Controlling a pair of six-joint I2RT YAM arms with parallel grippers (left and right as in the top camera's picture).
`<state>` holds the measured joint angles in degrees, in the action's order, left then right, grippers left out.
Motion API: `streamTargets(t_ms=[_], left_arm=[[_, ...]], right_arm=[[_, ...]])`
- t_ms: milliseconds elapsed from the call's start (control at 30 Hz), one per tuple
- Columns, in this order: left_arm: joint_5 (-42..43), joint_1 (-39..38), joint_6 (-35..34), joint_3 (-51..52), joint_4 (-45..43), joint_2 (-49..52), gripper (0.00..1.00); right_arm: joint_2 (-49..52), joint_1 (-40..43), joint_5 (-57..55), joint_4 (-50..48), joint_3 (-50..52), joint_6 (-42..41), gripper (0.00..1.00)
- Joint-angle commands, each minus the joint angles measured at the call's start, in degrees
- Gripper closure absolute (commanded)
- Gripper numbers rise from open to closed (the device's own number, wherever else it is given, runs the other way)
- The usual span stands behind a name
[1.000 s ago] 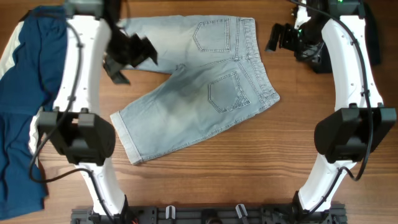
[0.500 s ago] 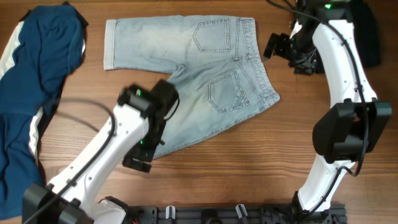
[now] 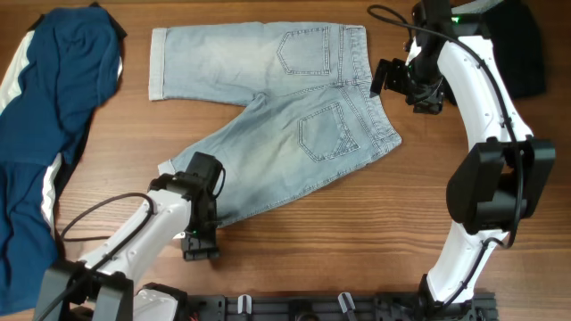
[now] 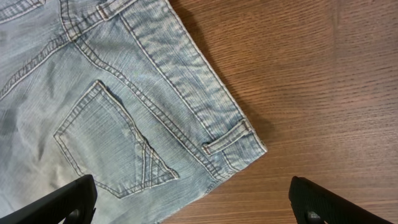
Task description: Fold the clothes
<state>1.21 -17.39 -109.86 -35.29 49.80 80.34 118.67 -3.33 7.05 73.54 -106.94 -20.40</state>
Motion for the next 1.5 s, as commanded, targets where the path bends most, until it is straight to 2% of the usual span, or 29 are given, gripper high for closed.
streamTargets(t_ms=[0, 67, 133, 167, 200, 333, 433, 567, 667, 767, 833, 900, 933, 967, 1000, 1100, 1133, 1233, 1333, 1467], left_arm=[[-0.7, 0.6, -0.7, 1.5, -2.4, 0.1, 0.3], [-2.2, 0.6, -0.3, 1.5, -3.0, 0.1, 0.52], [-2.8, 0.6, -0.3, 1.5, -3.1, 0.1, 0.84], [-2.8, 0.6, 0.1, 1.5, -3.2, 0.1, 0.94], [-2.8, 0.6, 0.1, 1.5, -3.3, 0.1, 0.96], [-2.8, 0.6, 4.1, 1.5, -3.4, -0.2, 0.96], [-2.8, 0.6, 4.2, 1.5, -4.2, -0.2, 0.96], [-2.8, 0.6, 4.5, 1.5, -4.7, -0.2, 0.96], [-2.8, 0.6, 4.5, 1.5, -4.7, -0.2, 0.96], [-2.8, 0.6, 5.0, 1.5, -5.0, -0.2, 0.96], [-3.2, 0.6, 7.8, 1.5, -6.6, -0.2, 0.96], [-4.4, 0.7, 11.2, 1.5, -9.0, -0.2, 0.96], [-4.8, 1.0, 12.4, 1.4, -9.7, -0.2, 0.96], [-4.9, 1.6, 13.8, 1.2, -10.2, -0.2, 0.96], [-5.2, 2.4, 15.8, 0.7, -10.2, -0.2, 0.96], [-5.8, 5.0, 26.4, -2.4, -9.3, -0.3, 0.96], [-5.8, 6.9, 33.1, -5.5, -7.5, -0.8, 0.96], [-7.1, 9.9, 41.9, -14.1, -0.4, -2.4, 0.96], [-8.4, 10.6, 45.2, -22.0, 8.6, -4.3, 0.96], [-9.2, 9.2, 45.2, -29.7, 20.0, -8.4, 0.96]], right_arm=[[0.2, -0.2, -0.6, -0.2, 0.6, 0.9, 0.0], [0.2, -0.2, -1.3, 0.0, 0.6, 0.9, 0.04], [0.2, -0.2, -1.3, 0.2, 0.6, 0.9, 0.14], [0.2, -0.2, -1.3, 0.5, 0.6, 0.9, 0.16], [0.2, -0.2, -1.3, 1.2, 0.6, 0.9, 0.16], [0.2, -0.2, -0.9, 7.2, 1.8, -0.2, 0.16], [0.2, -0.2, 1.8, 6.8, 5.8, -0.7, 0.17], [0.2, -0.2, 6.1, -0.8, 16.4, -0.8, 0.17], [0.2, -0.2, 5.6, -7.3, 21.7, -2.3, 0.29], [0.2, -0.2, 5.2, -14.6, 26.7, -3.6, 0.31], [0.2, -0.2, 5.2, -19.0, 29.9, -4.4, 0.34], [0.2, -0.2, 5.0, -22.8, 33.2, -5.3, 0.46], [0.2, -0.2, 4.8, -24.5, 34.5, -5.4, 0.57], [0.2, -0.2, 4.0, -25.1, 35.0, -5.9, 0.8], [0.2, -0.2, 2.4, -25.1, 35.0, -7.2, 0.96], [-0.5, 0.3, 1.8, -24.7, 34.7, -7.9, 0.96], [-1.9, 1.0, 1.7, -23.3, 34.3, -7.8, 0.96], [-7.2, 3.1, 1.7, -19.2, 33.8, -6.4, 0.96], [-13.6, 4.3, 1.6, -14.3, 33.8, -4.8, 0.96], [-23.1, 4.7, 1.3, -8.2, 33.8, -3.6, 0.96]])
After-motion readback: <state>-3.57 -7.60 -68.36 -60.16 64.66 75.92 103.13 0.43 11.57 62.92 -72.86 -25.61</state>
